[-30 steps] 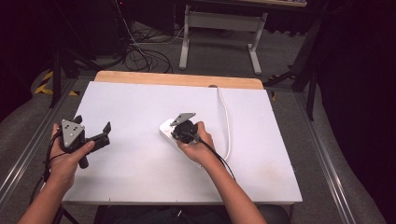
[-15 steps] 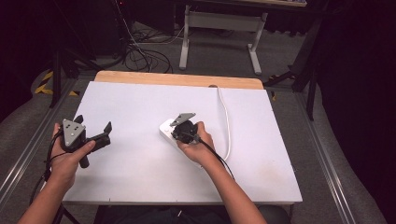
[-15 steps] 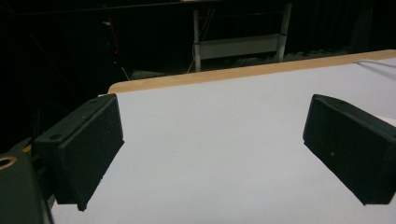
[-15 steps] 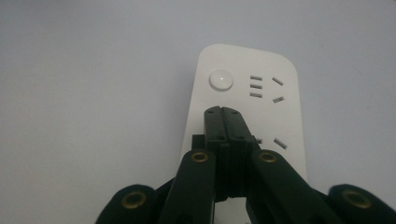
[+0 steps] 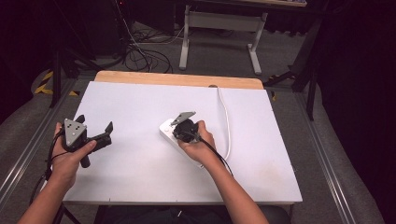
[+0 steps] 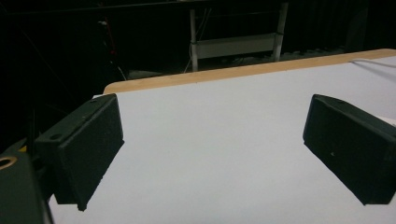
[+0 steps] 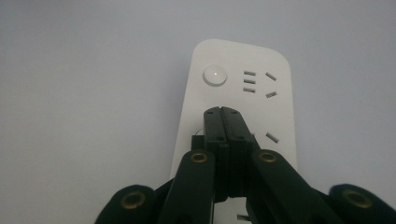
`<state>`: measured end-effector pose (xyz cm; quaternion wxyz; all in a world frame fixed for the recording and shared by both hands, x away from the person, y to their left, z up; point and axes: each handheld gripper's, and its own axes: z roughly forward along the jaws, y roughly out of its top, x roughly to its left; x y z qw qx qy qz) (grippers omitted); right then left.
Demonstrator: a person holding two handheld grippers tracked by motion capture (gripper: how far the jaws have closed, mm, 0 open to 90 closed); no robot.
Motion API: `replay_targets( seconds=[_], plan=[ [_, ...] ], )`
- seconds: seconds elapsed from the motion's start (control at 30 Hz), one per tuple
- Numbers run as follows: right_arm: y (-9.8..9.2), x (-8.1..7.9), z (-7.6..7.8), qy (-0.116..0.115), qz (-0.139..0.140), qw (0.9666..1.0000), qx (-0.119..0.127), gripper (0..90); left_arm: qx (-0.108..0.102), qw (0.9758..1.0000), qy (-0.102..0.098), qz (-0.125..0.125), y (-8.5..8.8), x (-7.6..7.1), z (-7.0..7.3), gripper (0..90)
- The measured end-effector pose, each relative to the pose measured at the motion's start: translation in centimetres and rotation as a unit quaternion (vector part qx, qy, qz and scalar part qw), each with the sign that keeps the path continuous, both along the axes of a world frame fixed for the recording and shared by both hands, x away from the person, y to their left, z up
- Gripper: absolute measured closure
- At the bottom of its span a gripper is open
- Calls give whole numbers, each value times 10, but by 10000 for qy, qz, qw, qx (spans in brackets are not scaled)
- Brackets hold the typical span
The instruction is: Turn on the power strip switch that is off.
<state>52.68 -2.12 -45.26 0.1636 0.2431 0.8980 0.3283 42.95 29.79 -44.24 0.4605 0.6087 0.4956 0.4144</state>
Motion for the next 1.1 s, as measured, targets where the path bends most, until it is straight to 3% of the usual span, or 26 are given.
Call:
replay_targets(
  seconds=[0.37,0.5,0.57,0.63,0.77,1.1],
  plan=[
    [-2,1,-1,75,-13,9999,131,900,15,10000,2,-5,0,1,0,56],
    [-1,0,-1,6,-16,10000,93,900,3,10000,18,-15,0,1,0,56],
    [-1,1,1,-160,-52,9999,13,900,11,10000,17,-54,-1,1,0,56],
    [-5,3,4,-142,-91,9994,300,900,33,10000,21,-68,-2,1,0,56],
    [-10,2,11,-218,-82,9978,625,900,19,10000,40,-72,-2,3,-1,56],
    [-26,2,20,-228,-125,9937,1091,900,13,10000,38,-76,-2,3,0,56]
  ],
)
